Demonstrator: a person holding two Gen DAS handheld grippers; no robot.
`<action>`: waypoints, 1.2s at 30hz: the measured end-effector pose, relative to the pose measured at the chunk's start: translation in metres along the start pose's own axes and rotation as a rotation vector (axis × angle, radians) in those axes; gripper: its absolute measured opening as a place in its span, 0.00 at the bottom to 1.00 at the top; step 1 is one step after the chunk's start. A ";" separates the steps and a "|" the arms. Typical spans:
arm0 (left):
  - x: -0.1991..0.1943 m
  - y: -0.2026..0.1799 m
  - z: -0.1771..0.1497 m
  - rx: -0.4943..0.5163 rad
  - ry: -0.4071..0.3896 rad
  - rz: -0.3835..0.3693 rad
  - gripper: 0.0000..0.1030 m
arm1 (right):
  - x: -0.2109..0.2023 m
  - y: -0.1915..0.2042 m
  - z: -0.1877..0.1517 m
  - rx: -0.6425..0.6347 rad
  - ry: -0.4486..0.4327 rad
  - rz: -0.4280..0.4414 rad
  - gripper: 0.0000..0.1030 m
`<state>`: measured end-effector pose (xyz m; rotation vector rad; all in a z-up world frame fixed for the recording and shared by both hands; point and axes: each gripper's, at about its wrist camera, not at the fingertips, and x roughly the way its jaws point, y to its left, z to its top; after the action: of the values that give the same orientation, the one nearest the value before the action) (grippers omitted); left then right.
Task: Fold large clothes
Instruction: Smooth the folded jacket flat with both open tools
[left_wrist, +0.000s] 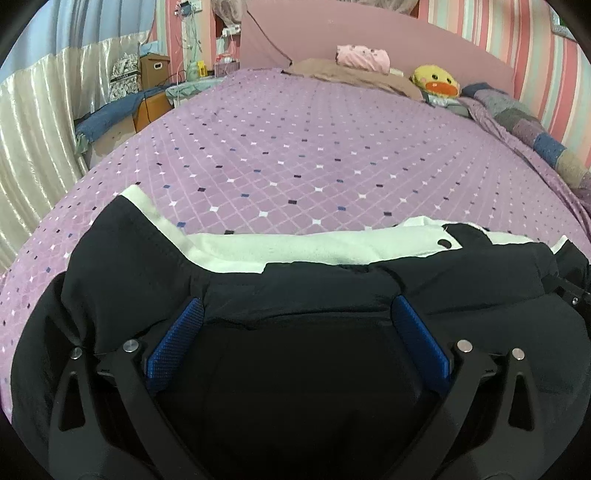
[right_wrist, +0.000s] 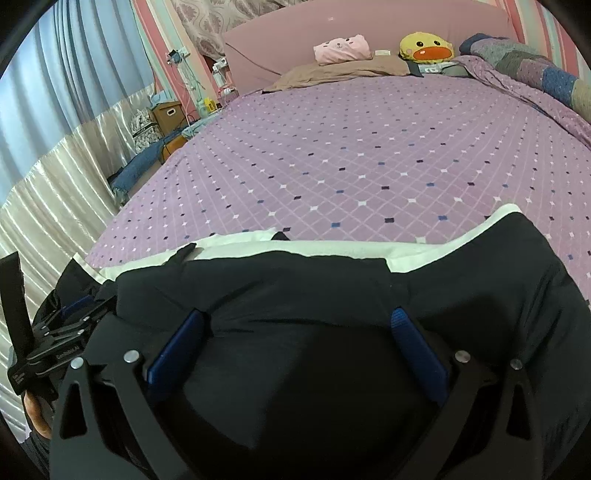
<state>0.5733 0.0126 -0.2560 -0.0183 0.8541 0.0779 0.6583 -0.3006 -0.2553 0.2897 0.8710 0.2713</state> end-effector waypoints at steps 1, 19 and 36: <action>-0.002 -0.001 0.002 0.009 0.018 0.005 0.97 | -0.003 -0.001 0.002 0.001 0.014 0.011 0.98; -0.024 0.066 0.009 0.089 -0.035 0.129 0.97 | -0.051 -0.048 0.003 -0.087 -0.084 -0.129 0.98; 0.001 0.093 -0.007 -0.071 -0.072 -0.047 0.97 | -0.024 -0.084 -0.010 0.070 -0.099 0.115 0.99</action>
<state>0.5618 0.1052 -0.2604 -0.1016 0.7782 0.0647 0.6452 -0.3855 -0.2744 0.4161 0.7681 0.3311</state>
